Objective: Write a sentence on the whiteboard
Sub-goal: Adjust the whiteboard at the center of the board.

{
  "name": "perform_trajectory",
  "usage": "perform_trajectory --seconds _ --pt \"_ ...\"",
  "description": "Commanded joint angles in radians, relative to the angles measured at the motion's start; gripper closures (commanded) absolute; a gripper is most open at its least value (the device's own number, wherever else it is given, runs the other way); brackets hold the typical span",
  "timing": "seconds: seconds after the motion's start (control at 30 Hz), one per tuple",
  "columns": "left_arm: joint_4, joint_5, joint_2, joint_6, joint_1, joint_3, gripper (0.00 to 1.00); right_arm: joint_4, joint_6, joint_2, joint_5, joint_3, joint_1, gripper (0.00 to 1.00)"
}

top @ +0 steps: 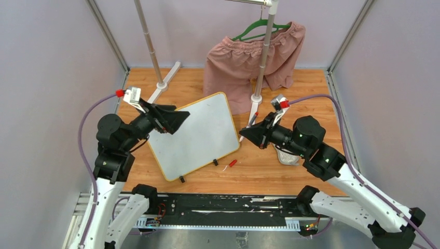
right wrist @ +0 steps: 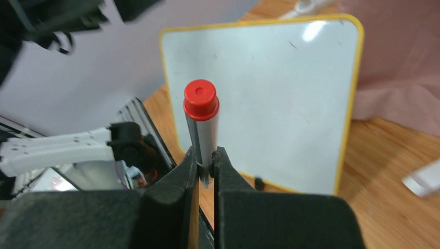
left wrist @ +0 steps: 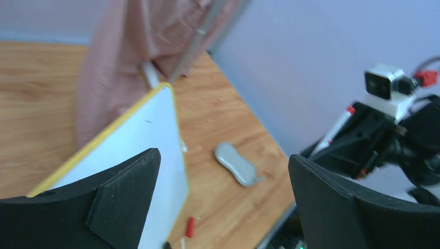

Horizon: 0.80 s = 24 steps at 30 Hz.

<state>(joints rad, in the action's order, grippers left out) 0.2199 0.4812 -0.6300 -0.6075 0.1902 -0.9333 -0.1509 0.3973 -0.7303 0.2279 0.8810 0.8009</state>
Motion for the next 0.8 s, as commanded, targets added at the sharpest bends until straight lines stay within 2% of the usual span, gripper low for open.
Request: perform_trajectory --seconds 0.0,0.13,0.27,0.47,0.67,0.77 --pt "-0.206 0.194 -0.006 -0.095 0.092 0.033 0.00 0.325 0.112 -0.046 0.002 0.004 0.062 1.00" --pt "-0.202 0.195 -0.036 -0.050 0.183 -0.010 0.01 0.536 0.217 -0.131 -0.005 -0.004 0.081 1.00" --pt "-0.156 0.239 -0.080 -0.023 0.195 -0.052 0.03 0.674 0.278 -0.208 -0.018 0.013 0.104 1.00" --pt "-0.211 0.294 -0.108 -0.048 0.196 -0.042 0.04 0.896 0.359 -0.304 -0.067 0.000 0.132 1.00" --pt "-0.215 0.295 -0.136 -0.054 0.211 -0.046 0.11 0.986 0.375 -0.369 -0.100 0.032 0.171 1.00" --pt "-0.262 0.280 -0.137 -0.074 0.213 -0.045 0.18 1.011 0.375 -0.395 -0.106 0.045 0.190 1.00"
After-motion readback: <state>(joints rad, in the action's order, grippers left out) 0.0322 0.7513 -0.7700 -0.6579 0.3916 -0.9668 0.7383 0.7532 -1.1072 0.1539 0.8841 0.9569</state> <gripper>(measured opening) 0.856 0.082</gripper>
